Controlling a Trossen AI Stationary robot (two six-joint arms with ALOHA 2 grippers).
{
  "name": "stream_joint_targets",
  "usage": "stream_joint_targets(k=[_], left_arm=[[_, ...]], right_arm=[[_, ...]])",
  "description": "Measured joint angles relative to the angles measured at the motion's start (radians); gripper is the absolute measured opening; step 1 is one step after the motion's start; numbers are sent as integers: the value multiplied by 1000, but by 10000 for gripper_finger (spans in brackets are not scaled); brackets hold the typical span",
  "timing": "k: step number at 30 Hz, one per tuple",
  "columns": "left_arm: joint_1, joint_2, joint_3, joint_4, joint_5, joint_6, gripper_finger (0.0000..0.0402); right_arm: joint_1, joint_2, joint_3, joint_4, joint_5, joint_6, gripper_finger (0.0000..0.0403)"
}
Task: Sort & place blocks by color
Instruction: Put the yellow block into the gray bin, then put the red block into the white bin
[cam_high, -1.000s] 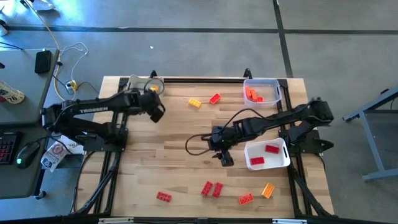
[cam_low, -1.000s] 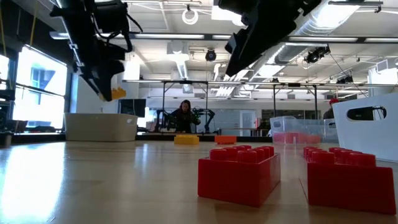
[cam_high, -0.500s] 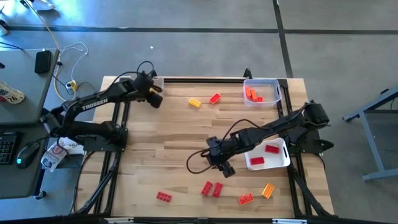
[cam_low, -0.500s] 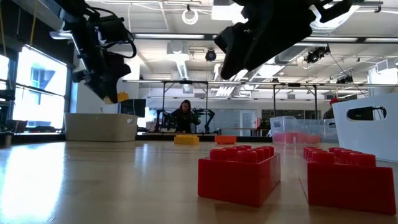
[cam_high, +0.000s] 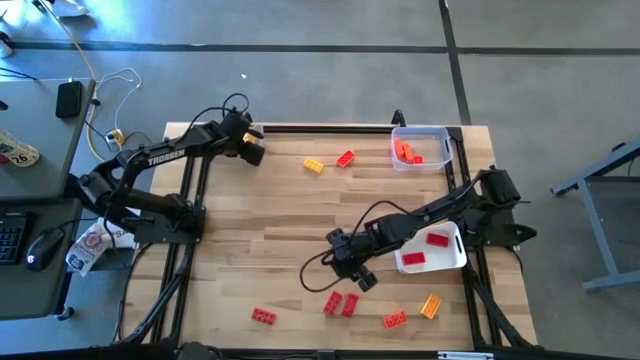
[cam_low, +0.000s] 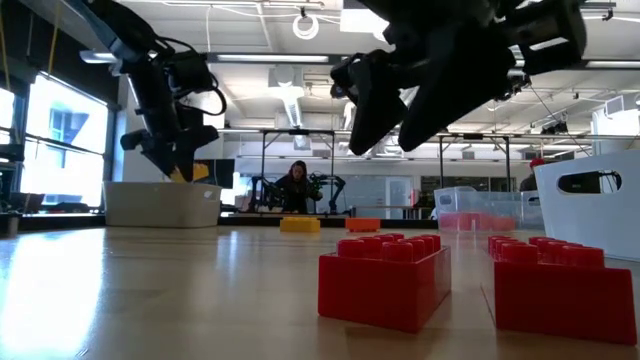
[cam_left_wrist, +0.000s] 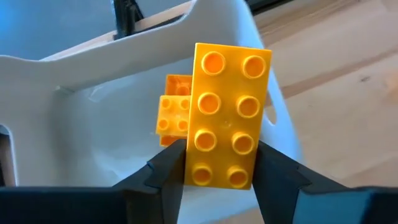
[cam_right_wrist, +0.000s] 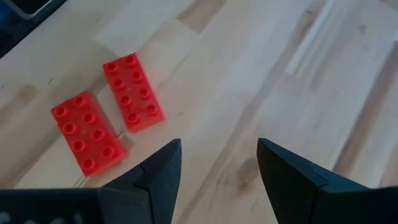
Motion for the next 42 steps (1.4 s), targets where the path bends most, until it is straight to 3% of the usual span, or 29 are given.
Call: stream_joint_targets(k=[13, 18, 23, 28, 42], left_arm=[[56, 40, 1, 8, 24, 0, 181], [56, 39, 39, -5, 114, 0, 188], [49, 38, 120, -46, 273, -1, 187], [8, 20, 177, -78, 383, -17, 187], [-209, -25, 178, -133, 360, -30, 186]], right_arm=[[62, 48, 2, 93, -46, -54, 197], [75, 82, 2, 117, -48, -55, 197], [91, 116, 2, 146, -48, -62, 197], [104, 138, 0, 165, -48, -65, 197], [107, 175, 0, 196, -82, -64, 197]])
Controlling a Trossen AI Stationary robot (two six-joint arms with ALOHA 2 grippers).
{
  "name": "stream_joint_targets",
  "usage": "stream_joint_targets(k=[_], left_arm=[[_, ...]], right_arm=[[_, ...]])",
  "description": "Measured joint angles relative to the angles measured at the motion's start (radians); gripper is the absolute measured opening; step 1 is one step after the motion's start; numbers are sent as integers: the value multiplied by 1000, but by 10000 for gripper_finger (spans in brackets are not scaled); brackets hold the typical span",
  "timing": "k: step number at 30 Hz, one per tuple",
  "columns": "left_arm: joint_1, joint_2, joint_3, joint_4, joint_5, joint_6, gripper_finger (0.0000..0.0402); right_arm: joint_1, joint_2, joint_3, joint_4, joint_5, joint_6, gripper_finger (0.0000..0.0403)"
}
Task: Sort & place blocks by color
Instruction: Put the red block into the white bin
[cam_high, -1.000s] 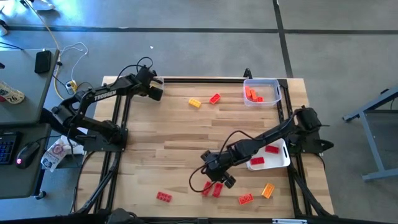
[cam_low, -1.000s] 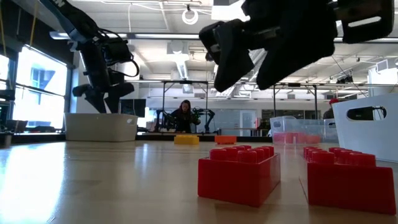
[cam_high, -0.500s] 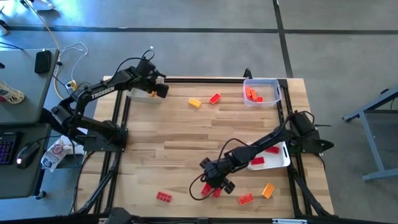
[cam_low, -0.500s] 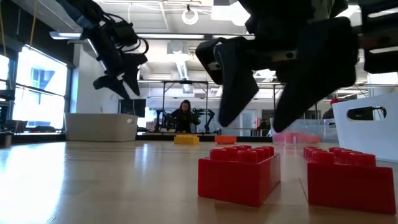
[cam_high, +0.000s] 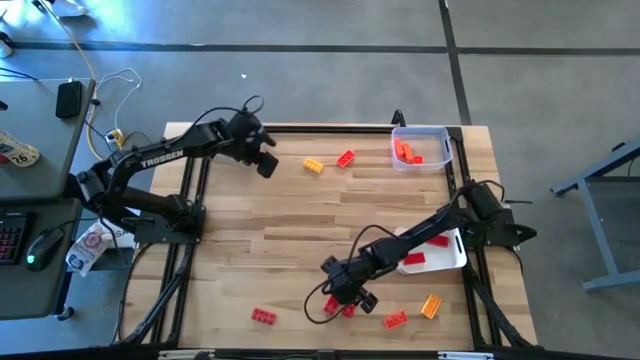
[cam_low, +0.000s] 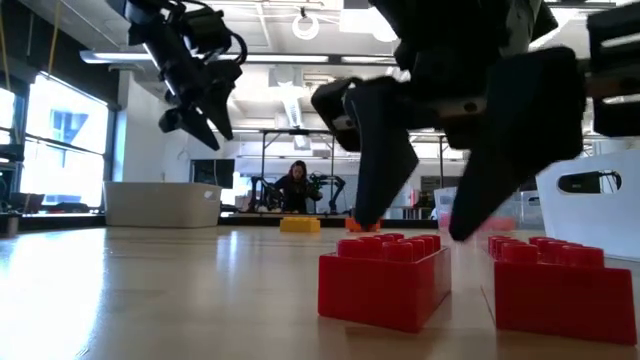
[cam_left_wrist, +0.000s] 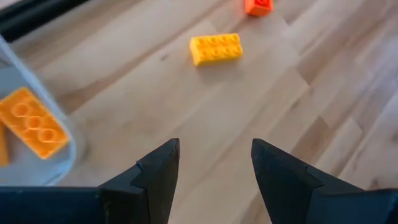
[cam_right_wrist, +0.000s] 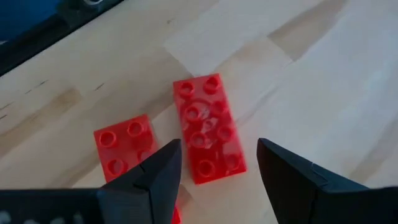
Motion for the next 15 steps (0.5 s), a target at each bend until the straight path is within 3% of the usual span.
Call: stream_joint_targets(k=[11, 15], left_arm=[[-71, 0, 0, -5, -5, -14, 186], [-92, 0, 0, -10, -6, -15, 186]], right_arm=[[2, 41, 0, 36, -3, -8, 196], [11, 41, 0, 32, -3, -4, 172]])
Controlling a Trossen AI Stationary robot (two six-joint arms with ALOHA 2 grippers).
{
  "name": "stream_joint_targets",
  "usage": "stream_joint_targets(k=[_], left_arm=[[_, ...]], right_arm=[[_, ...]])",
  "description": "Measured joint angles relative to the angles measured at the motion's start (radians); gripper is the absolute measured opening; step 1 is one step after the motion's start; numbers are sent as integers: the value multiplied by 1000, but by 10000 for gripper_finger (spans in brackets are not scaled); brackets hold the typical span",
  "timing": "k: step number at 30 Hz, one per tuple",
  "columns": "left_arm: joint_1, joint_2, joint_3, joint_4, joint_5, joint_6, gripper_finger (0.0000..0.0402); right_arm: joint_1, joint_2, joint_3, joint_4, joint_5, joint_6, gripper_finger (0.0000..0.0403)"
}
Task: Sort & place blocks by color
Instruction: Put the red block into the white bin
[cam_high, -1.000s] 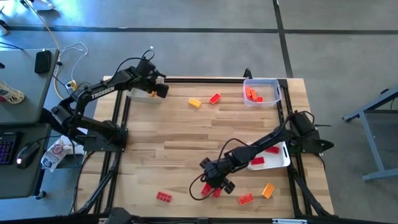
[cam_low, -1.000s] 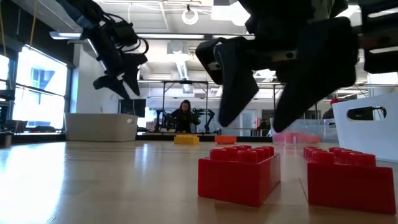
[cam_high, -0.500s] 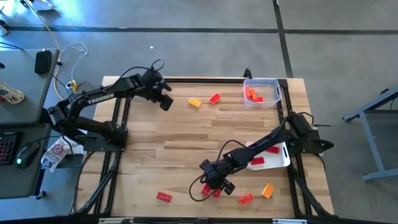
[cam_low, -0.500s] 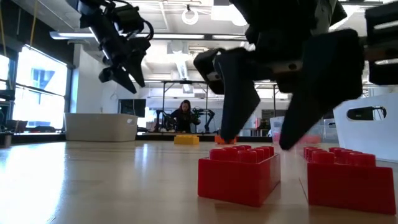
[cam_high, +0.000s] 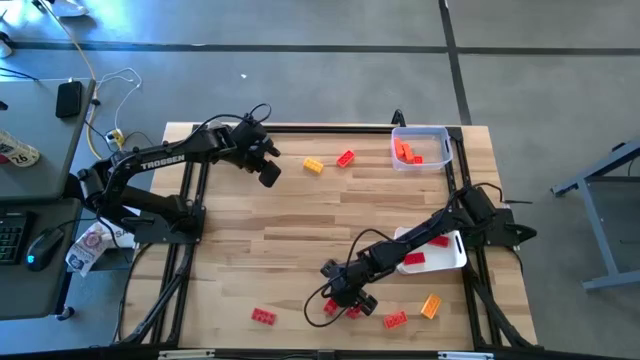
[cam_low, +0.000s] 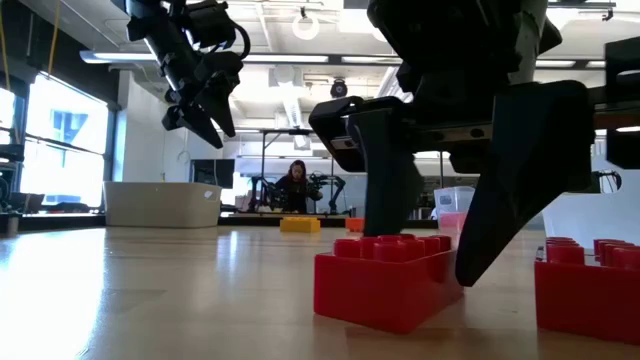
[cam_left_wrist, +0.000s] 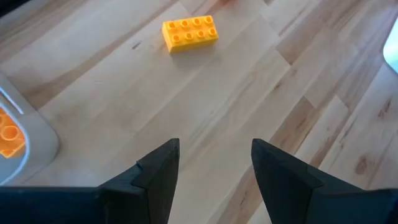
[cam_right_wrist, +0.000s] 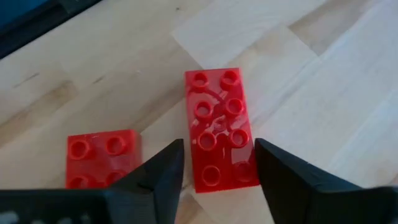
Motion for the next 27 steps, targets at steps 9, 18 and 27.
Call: stream_joint_targets(k=[9, 18, 27], left_arm=[[-60, 0, 0, -5, 0, 18, 186], [-127, 0, -1, -5, 0, 51, 186], [-211, 0, -1, -6, -23, 70, 186]], right_arm=[[0, -2, 1, -16, 4, 80, 108], [-1, -56, 0, -143, 187, 207, 108], [-1, -176, -1, -306, 452, 365, 108]])
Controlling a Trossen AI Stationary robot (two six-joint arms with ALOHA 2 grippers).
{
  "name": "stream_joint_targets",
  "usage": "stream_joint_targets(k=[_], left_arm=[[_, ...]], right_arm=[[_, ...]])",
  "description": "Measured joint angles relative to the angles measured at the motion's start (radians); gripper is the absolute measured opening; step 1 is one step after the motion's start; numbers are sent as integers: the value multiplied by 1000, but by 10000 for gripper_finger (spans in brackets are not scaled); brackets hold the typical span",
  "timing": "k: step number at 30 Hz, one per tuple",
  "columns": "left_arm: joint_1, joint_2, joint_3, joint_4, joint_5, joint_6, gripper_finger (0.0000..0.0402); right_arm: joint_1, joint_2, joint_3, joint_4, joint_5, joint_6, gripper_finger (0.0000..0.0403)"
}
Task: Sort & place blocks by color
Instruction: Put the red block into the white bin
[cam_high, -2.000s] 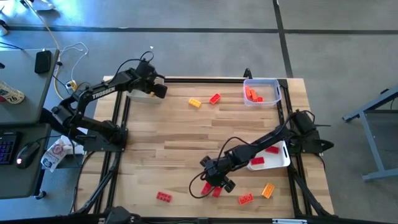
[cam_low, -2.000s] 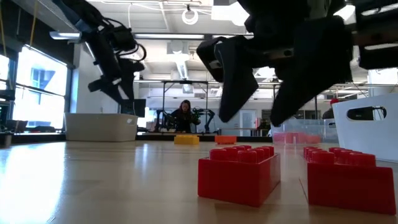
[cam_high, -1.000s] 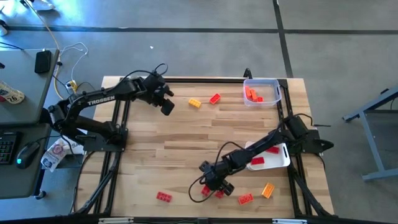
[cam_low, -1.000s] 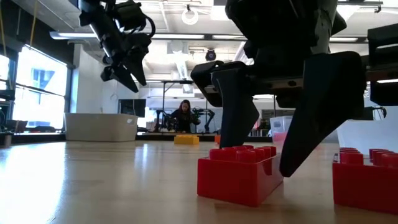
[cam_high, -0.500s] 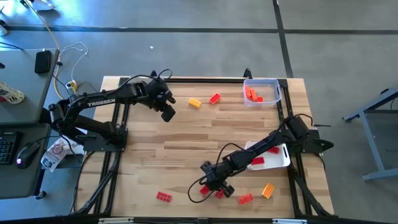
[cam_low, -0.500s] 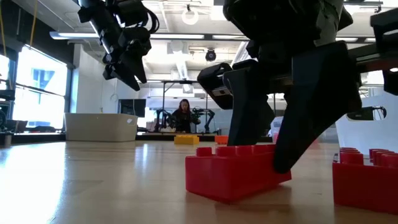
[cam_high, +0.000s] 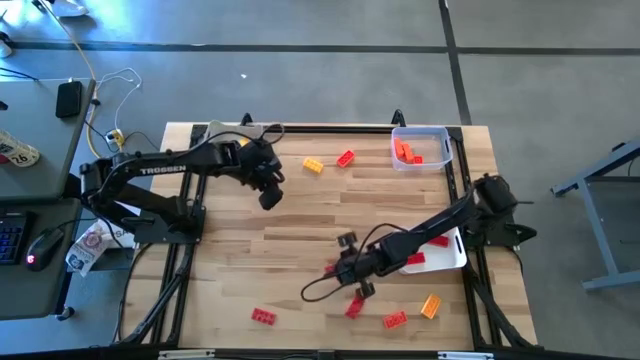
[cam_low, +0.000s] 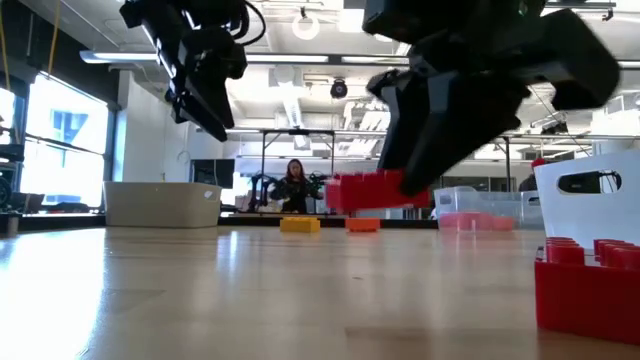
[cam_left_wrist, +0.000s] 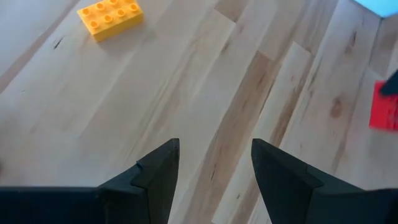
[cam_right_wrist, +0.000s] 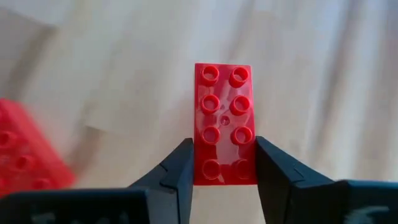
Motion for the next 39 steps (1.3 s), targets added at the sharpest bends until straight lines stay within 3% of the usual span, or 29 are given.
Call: stream_joint_targets(k=[10, 16, 23, 30, 39], left_arm=[[-103, 0, 0, 2, -101, 1, 186], [-167, 0, 0, 4, -101, -20, 186], [-244, 0, 0, 35, -101, -54, 186], [-309, 0, 0, 57, -101, -71, 186], [-367, 0, 0, 57, -101, -80, 186]], right_arm=[[2, -137, 0, -311, 463, 315, 108], [7, -208, 0, -513, 571, 570, 108], [9, -260, 0, -816, 539, 904, 108], [28, -272, 0, -1065, 354, 1167, 108], [107, -272, 0, -1095, 133, 1353, 108]])
